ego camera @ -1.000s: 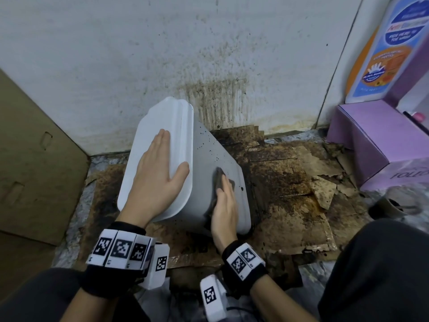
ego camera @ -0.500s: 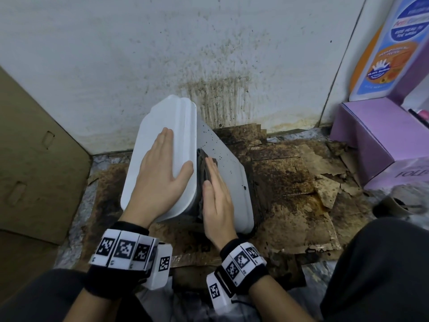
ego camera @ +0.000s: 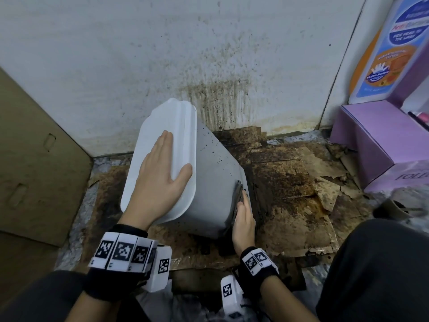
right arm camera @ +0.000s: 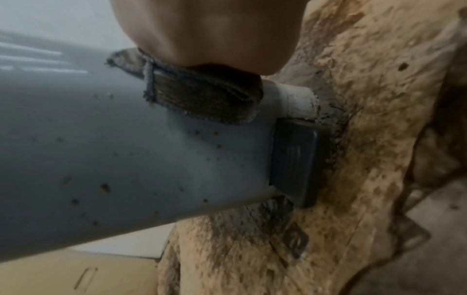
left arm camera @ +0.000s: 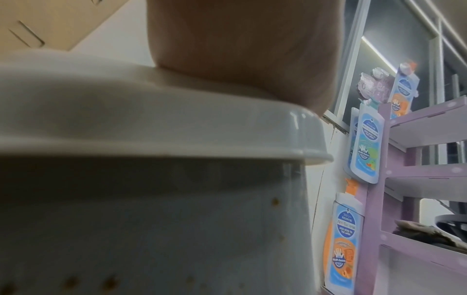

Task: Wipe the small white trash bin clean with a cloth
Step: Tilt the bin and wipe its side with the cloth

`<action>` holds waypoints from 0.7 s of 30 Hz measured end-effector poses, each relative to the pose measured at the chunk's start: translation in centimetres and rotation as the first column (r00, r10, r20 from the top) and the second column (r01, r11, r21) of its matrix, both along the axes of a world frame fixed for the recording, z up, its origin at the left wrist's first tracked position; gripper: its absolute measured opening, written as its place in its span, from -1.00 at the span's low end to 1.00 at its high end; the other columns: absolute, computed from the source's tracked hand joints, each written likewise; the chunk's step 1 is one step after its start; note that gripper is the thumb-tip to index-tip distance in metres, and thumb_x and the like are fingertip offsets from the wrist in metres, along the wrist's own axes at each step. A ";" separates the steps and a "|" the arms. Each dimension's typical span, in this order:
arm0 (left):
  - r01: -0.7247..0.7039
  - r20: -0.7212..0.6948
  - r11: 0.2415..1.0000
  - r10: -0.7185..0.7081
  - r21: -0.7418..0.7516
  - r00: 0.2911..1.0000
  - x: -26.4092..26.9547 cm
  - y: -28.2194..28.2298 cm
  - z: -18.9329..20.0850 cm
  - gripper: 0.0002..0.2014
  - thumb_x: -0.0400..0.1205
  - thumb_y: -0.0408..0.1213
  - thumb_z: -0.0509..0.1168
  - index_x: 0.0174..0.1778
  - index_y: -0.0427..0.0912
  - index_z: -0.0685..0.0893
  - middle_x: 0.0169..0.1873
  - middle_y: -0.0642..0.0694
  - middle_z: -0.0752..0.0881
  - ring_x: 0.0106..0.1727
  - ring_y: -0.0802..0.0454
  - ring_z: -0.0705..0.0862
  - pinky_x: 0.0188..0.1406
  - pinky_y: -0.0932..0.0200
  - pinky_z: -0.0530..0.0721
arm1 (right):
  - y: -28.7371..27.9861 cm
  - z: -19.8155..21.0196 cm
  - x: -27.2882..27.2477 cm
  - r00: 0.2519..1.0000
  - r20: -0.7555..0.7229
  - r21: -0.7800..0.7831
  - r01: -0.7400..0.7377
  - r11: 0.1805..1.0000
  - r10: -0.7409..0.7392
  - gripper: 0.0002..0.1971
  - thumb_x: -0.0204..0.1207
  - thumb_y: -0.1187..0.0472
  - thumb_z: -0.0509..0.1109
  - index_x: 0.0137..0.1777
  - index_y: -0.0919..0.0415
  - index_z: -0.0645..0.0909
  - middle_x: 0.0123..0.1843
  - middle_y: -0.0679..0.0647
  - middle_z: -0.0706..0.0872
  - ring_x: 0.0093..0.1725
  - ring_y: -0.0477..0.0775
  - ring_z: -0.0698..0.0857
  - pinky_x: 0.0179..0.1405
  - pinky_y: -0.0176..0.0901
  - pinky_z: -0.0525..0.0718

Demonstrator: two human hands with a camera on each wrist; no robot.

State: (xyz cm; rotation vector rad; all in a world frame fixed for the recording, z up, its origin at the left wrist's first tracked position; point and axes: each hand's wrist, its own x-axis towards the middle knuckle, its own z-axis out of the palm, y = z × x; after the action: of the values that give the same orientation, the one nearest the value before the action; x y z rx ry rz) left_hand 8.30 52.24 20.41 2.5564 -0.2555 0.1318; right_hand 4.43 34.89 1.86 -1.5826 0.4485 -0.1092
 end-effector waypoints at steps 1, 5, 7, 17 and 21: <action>-0.001 0.000 1.000 0.001 -0.006 1.000 0.0 0.0 0.0 -0.16 0.68 0.16 0.06 0.85 -0.11 -0.04 0.84 -0.01 -0.02 0.83 0.11 -0.03 0.81 0.00 -0.04 | 0.0 0.0 0.1 1.000 -0.014 0.008 0.004 1.000 -0.004 -0.51 0.88 0.20 -0.05 0.79 0.06 0.25 0.79 -0.08 0.30 0.75 -0.15 0.23 0.61 -0.42 0.11; -0.011 -0.009 1.000 0.011 -0.023 1.000 0.0 0.4 0.0 -0.15 0.66 0.16 0.06 0.85 -0.09 -0.03 0.84 0.01 0.00 0.83 0.12 -0.03 0.81 0.04 -0.05 | -0.2 -0.6 0.6 0.999 -0.041 -0.002 0.019 1.000 -0.019 -0.50 0.88 0.20 -0.07 0.80 0.08 0.24 0.78 -0.07 0.31 0.76 -0.11 0.24 0.61 -0.38 0.10; -0.013 -0.012 1.000 0.013 -0.024 1.000 0.0 0.5 0.0 -0.16 0.67 0.15 0.07 0.85 -0.09 -0.03 0.84 0.01 0.00 0.83 0.12 -0.02 0.80 0.06 -0.05 | -0.4 -1.2 0.7 0.998 -0.058 -0.005 0.036 0.999 -0.036 -0.50 0.88 0.19 -0.08 0.80 0.08 0.23 0.79 -0.05 0.31 0.76 -0.08 0.24 0.68 -0.30 0.11; -0.009 -0.014 1.000 0.009 -0.015 1.000 -0.1 0.3 0.2 -0.16 0.67 0.15 0.06 0.84 -0.08 -0.04 0.84 0.01 -0.01 0.83 0.11 -0.03 0.81 0.02 -0.04 | -0.7 -1.4 0.7 0.971 -0.228 0.144 0.107 0.984 -0.072 -0.28 0.72 -0.23 0.18 0.82 0.00 0.15 0.84 -0.03 0.17 0.82 0.03 0.10 0.80 0.21 0.05; -0.002 -0.014 1.000 0.002 0.000 1.000 -0.1 0.2 0.2 -0.16 0.68 0.15 0.04 0.84 -0.09 -0.07 0.84 0.00 -0.04 0.83 0.11 -0.05 0.81 0.04 -0.07 | 0.0 -2.3 1.3 0.958 -0.254 0.195 0.185 0.963 -0.132 -0.05 0.34 -0.39 0.25 0.77 -0.08 0.30 0.77 -0.05 0.34 0.76 0.07 0.29 0.76 0.24 0.23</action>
State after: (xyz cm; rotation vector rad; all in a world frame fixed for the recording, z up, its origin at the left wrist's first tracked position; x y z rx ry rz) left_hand 8.16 52.41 20.65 2.5568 -0.2475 0.1150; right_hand 5.68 34.91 -0.47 -1.3476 0.7527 0.0085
